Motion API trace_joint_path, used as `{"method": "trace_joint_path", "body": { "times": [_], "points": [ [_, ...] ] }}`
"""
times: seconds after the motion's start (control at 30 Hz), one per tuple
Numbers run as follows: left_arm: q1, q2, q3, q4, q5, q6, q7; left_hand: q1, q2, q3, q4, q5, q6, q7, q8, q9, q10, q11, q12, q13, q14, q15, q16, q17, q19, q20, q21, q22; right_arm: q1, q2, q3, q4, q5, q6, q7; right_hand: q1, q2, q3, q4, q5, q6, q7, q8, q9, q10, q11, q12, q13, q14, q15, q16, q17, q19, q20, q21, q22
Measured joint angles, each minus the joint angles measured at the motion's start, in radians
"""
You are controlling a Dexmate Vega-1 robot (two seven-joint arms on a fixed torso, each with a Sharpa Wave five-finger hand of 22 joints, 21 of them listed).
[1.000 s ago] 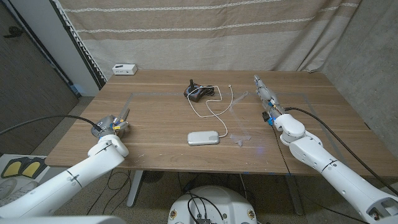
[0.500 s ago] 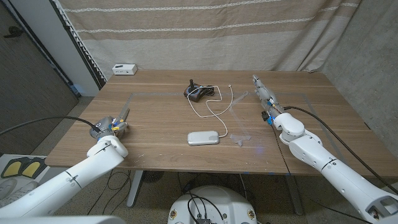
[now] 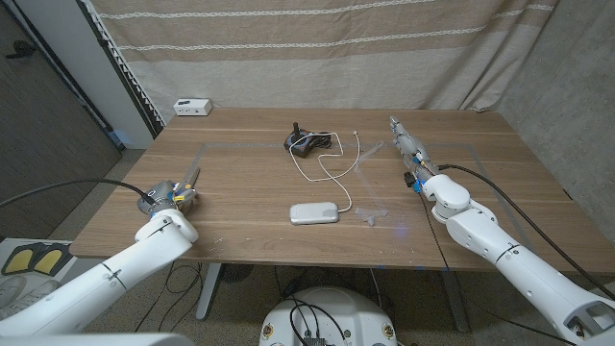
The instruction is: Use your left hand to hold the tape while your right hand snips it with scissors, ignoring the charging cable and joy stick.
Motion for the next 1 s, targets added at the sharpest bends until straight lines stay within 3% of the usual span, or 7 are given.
{"method": "trace_joint_path", "body": {
  "times": [0.2, 0.37, 1.0],
  "points": [
    [-0.009, 0.005, 0.013, 0.0, 0.005, 0.013, -0.005, -0.007, 0.007, 0.001, 0.0, 0.0, 0.005, -0.005, 0.0, 0.0, 0.008, -0.007, 0.0, 0.003, 0.005, -0.005, 0.0, 0.0, 0.004, 0.004, 0.0, 0.0, -0.001, 0.001, 0.0, 0.01, 0.004, 0.0, 0.004, 0.0, 0.0, 0.0, 0.0, 0.0, 0.0, 0.0, 0.0, 0.0, 0.0, 0.0, 0.0, 0.0, 0.0, 0.0, 0.0, 0.0, 0.0, 0.0, 0.0, 0.0],
    [-0.013, 0.01, 0.021, 0.0, 0.01, 0.018, -0.008, -0.001, 0.05, 0.015, 0.015, 0.0, 0.011, -0.011, 0.0, 0.005, 0.012, -0.013, 0.004, 0.003, 0.011, 0.0, 0.0, 0.004, 0.004, 0.004, 0.0, 0.0, -0.001, 0.005, 0.0, 0.024, 0.007, 0.006, 0.008, 0.0, 0.0, 0.0, 0.0, 0.0, 0.0, 0.0, 0.0, 0.0, 0.0, 0.0, 0.0, 0.0, 0.0, 0.0, 0.0, 0.0, 0.0, 0.0, 0.0, 0.0],
    [-0.035, 0.016, 0.045, 0.004, 0.018, 0.038, -0.022, 0.017, 0.078, 0.038, 0.009, 0.0, 0.013, -0.013, 0.0, 0.009, 0.01, -0.015, 0.008, 0.008, 0.014, -0.003, 0.0, 0.006, 0.009, -0.002, 0.004, 0.0, 0.011, 0.01, -0.006, 0.057, 0.016, 0.012, 0.023, 0.005, 0.005, 0.0, 0.0, 0.0, 0.0, 0.0, 0.0, 0.0, 0.0, 0.0, 0.0, 0.0, 0.0, 0.0, 0.0, 0.0, 0.0, 0.0, 0.0, 0.0]
  ]
}}
